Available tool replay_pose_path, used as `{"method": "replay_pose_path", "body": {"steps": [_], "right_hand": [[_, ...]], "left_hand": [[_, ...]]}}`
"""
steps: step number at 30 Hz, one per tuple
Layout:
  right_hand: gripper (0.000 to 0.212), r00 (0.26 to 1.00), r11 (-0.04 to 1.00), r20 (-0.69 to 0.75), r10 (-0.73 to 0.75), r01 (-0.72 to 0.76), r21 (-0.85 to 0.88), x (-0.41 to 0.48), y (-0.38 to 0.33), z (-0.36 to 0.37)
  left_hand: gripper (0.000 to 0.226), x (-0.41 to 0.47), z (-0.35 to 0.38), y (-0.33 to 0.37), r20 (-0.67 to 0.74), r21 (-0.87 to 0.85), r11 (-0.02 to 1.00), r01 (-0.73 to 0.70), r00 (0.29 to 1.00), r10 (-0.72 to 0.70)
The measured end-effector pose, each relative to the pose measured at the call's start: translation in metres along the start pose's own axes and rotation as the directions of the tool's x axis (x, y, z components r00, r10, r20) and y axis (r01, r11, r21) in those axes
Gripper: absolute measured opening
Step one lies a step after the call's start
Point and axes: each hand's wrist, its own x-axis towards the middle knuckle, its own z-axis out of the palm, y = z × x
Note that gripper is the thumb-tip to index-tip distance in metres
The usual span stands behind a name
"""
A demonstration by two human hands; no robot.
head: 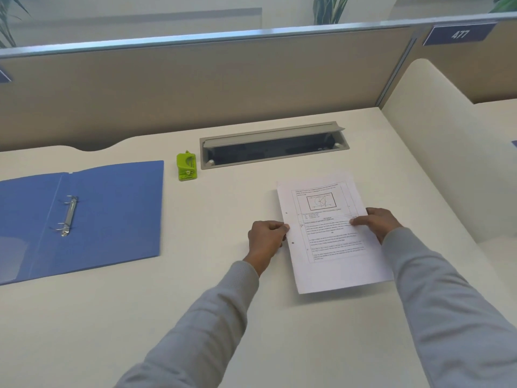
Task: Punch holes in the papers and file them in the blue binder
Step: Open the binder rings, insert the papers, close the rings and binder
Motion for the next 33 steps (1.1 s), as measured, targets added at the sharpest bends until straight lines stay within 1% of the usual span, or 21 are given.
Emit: {"method": "replay_pose_path", "body": {"steps": [4,9,11,16,18,20,23,26,29,33], "right_hand": [[0.029,0.997,0.991,-0.071,-0.042,0.033,-0.132,0.014,-0.005,-0.01],[0.021,0.989,0.972,-0.138,-0.059,0.026,-0.233,0.027,-0.007,-0.016],[0.018,0.983,0.964,-0.172,-0.061,0.014,-0.265,0.03,-0.006,-0.017],[0.009,0.972,0.949,-0.223,-0.073,-0.001,-0.314,0.031,-0.008,-0.013],[0.01,0.97,0.944,-0.23,-0.081,0.0,-0.331,0.032,-0.007,-0.012],[0.017,0.969,0.939,-0.231,-0.087,0.003,-0.343,0.034,-0.005,-0.012],[0.036,0.964,0.946,-0.247,-0.102,0.017,-0.324,0.032,0.0,-0.013],[0.046,0.95,0.967,-0.294,-0.101,0.024,-0.253,0.028,0.005,-0.014],[0.042,0.937,0.984,-0.341,-0.077,0.016,-0.178,0.027,0.01,-0.015],[0.032,0.914,0.996,-0.405,-0.037,-0.001,-0.092,0.024,0.012,-0.013]], "left_hand": [[0.007,0.016,0.021,0.008,0.01,0.037,0.999,0.023,1.0,-0.023],[0.01,0.031,0.045,0.018,-0.006,0.118,0.993,-0.001,1.0,0.001],[0.013,0.035,0.053,0.02,-0.016,0.154,0.988,-0.007,1.0,0.009],[0.012,0.037,0.064,0.025,-0.041,0.254,0.967,-0.012,0.999,0.023],[0.015,0.038,0.065,0.024,-0.038,0.279,0.96,-0.018,0.999,0.03],[0.017,0.039,0.065,0.023,-0.037,0.294,0.956,-0.025,0.999,0.037],[0.022,0.038,0.065,0.021,-0.042,0.287,0.956,-0.056,0.997,0.07],[0.026,0.033,0.064,0.018,-0.036,0.302,0.949,-0.084,0.994,0.099],[0.028,0.031,0.063,0.017,-0.03,0.326,0.941,-0.088,0.994,0.104],[0.044,0.025,0.065,0.015,-0.043,0.353,0.929,-0.108,0.99,0.132]]}}
